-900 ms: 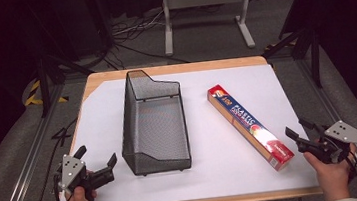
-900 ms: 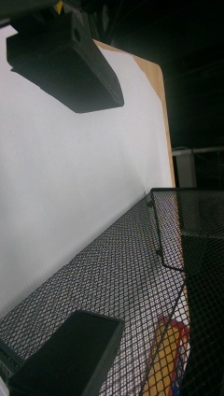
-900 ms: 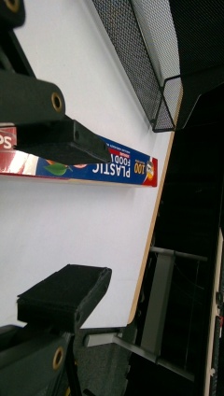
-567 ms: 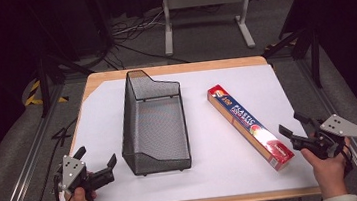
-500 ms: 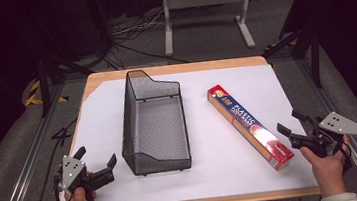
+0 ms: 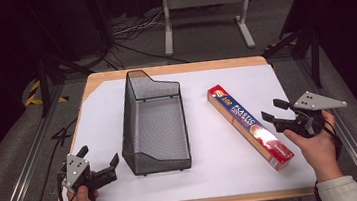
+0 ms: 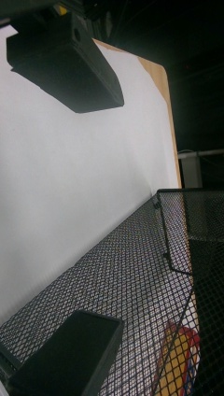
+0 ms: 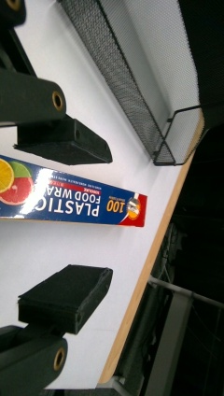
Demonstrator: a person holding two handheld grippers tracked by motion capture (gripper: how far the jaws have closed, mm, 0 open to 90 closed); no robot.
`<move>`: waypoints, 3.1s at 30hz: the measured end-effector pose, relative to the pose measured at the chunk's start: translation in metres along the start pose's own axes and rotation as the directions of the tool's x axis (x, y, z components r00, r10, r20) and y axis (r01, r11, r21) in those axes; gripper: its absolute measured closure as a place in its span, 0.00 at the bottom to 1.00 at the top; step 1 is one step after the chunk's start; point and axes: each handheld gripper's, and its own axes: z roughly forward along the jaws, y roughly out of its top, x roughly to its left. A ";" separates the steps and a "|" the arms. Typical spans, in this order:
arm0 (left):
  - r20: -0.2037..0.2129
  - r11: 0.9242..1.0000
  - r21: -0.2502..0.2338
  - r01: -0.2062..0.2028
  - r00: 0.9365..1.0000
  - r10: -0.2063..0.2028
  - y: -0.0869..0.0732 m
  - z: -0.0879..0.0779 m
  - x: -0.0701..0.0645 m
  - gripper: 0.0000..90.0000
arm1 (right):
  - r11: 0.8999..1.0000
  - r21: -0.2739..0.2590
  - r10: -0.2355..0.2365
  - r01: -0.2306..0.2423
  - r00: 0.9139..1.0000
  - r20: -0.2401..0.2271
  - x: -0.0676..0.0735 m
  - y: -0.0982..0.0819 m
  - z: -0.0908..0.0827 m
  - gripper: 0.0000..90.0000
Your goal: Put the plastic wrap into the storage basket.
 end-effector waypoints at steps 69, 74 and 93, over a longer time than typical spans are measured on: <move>-0.037 1.000 0.011 0.004 0.999 -0.003 -0.004 -0.002 0.002 0.00 | 0.806 0.585 0.092 -0.092 0.995 0.031 0.012 -0.026 0.119 0.39; -0.040 1.000 0.011 0.005 0.999 -0.004 -0.004 -0.002 0.003 0.00 | 0.807 0.578 0.099 -0.117 0.993 0.063 0.015 -0.025 0.118 0.43; -0.042 1.000 0.014 0.008 0.999 -0.008 -0.004 -0.001 0.003 0.00 | 0.805 0.544 0.214 -0.235 0.971 0.102 0.015 0.007 0.102 0.43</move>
